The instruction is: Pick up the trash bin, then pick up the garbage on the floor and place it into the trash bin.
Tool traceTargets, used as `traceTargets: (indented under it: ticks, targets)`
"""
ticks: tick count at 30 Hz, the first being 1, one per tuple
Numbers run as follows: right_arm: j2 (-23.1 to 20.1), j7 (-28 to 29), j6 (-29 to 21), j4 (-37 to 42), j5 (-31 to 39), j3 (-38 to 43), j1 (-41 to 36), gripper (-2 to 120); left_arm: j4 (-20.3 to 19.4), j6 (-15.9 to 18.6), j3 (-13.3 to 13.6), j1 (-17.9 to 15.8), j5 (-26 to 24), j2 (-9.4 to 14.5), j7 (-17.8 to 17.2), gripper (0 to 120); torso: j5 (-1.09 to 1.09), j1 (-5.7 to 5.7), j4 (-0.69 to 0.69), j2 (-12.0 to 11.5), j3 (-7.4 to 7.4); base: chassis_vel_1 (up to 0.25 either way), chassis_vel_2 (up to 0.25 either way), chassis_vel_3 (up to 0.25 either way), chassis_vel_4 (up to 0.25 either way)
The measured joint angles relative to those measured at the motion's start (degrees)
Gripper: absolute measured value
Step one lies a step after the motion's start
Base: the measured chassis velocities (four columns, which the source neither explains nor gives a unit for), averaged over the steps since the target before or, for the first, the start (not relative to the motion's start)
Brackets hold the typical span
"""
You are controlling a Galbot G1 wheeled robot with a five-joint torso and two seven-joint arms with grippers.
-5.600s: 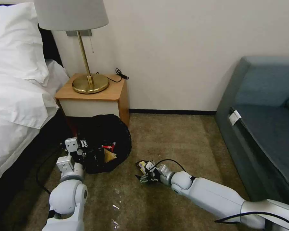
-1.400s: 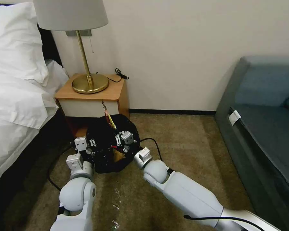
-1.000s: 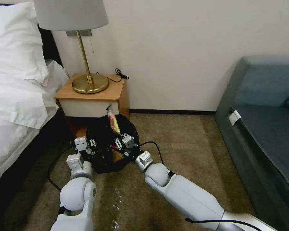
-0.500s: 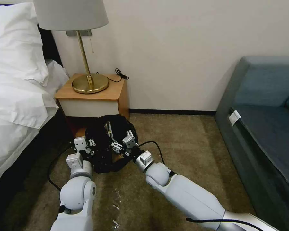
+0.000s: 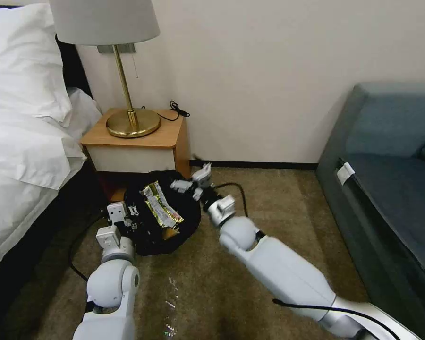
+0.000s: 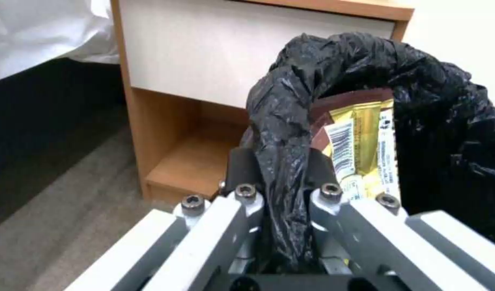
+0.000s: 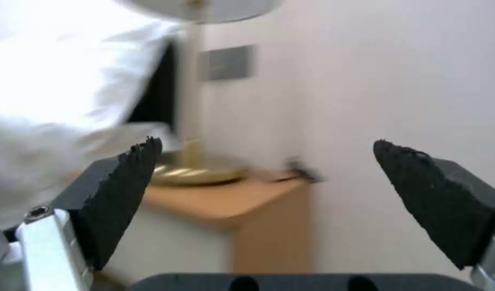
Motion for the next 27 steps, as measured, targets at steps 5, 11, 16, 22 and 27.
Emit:
traceTargets:
  ticks: [5,11,16,22,27]
  targets:
    - [-2.13,3.31,-1.29,3.14,1.40,12.12,-5.39,100,1.29,-1.14,-0.01,-0.45,-1.95,1.37,1.03,5,0.01,0.00,-0.01,0.00,0.00,0.000,0.000,0.000,0.000]
    - [-5.56,3.35,-0.86,4.86,-0.69,20.14,-12.58,100,1.46,-1.34,0.47,-0.28,-2.74,2.58,2.09,5,0.02,0.00,-0.02,0.00,0.00,0.000,0.000,0.000,0.000]
    - [-5.92,3.34,0.17,6.26,-2.89,28.12,-18.80,100,1.83,-1.73,0.80,0.21,-3.39,4.06,3.11,5,0.01,0.00,-0.02,0.00,0.00,0.000,0.000,0.000,0.000]
    - [-4.04,2.67,1.80,6.83,-6.25,35.35,-23.52,100,1.90,-2.30,0.87,0.41,-3.70,5.52,4.38,5,-0.01,0.00,-0.02,0.00,-0.01,0.000,0.000,0.000,0.000]
    - [-2.10,1.29,3.67,6.99,-9.12,39.17,-27.70,100,2.47,-3.28,0.80,0.36,-3.85,6.75,5.58,5,-0.01,0.00,-0.01,0.00,-0.01,0.000,0.000,0.000,0.000]
